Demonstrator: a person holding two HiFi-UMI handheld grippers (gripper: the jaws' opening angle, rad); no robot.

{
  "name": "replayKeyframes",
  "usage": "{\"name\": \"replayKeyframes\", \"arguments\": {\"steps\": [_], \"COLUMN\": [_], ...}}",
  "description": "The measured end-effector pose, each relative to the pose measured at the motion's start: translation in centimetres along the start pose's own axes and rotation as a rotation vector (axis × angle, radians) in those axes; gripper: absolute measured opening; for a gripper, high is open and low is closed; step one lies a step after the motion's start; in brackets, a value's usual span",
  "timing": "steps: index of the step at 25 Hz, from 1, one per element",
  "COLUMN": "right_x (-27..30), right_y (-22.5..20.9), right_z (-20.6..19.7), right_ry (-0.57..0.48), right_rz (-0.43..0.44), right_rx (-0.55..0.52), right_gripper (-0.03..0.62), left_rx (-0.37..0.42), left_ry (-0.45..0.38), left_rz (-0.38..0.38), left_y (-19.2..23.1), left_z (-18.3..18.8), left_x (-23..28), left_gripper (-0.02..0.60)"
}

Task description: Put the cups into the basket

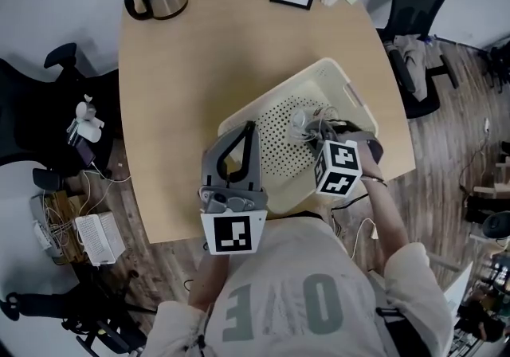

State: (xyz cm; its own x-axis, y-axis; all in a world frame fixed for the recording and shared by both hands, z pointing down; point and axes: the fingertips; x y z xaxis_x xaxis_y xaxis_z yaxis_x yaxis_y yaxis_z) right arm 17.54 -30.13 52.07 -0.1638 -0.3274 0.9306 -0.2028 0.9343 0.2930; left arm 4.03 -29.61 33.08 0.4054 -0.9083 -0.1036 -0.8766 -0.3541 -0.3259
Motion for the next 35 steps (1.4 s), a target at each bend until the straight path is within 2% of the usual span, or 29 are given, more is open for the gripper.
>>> {"name": "replayKeyframes", "arguments": {"steps": [15,18,28,35], "right_x": [5.3,5.9,7.5,8.0], "right_y": [1.9,2.2,3.5,3.8], "right_z": [-2.2,-2.6,-3.3,-3.3], "right_ry": [0.208,0.236,0.316,0.373], "right_rz": [0.133,0.154,0.190,0.153], "right_rx": [-0.163,-0.185,-0.279,-0.318], "right_gripper": [0.029,0.029,0.029,0.029], "left_rx": [0.010,0.000,-0.003,-0.008], "left_ry": [-0.021,-0.005,0.000,0.008], "left_rz": [-0.015,-0.017,-0.030,-0.046], "left_y": [-0.3,-0.4,-0.6,-0.7], "left_z": [-0.3,-0.7,-1.4,-1.7], "left_x": [0.6,0.6,1.0,1.0], "left_gripper": [0.008,0.008,0.008,0.008]}}
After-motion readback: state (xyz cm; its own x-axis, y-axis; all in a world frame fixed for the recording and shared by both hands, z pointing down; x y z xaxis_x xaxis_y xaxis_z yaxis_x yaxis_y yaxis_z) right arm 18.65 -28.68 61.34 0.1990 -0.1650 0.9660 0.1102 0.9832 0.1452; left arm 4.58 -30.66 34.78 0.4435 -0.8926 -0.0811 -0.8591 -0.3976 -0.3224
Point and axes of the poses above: the fingertips, and each gripper's own axes: x forward along the fingers, y to its left, z out of its top, and after that the axes turned 13 degrees about x, right-handed
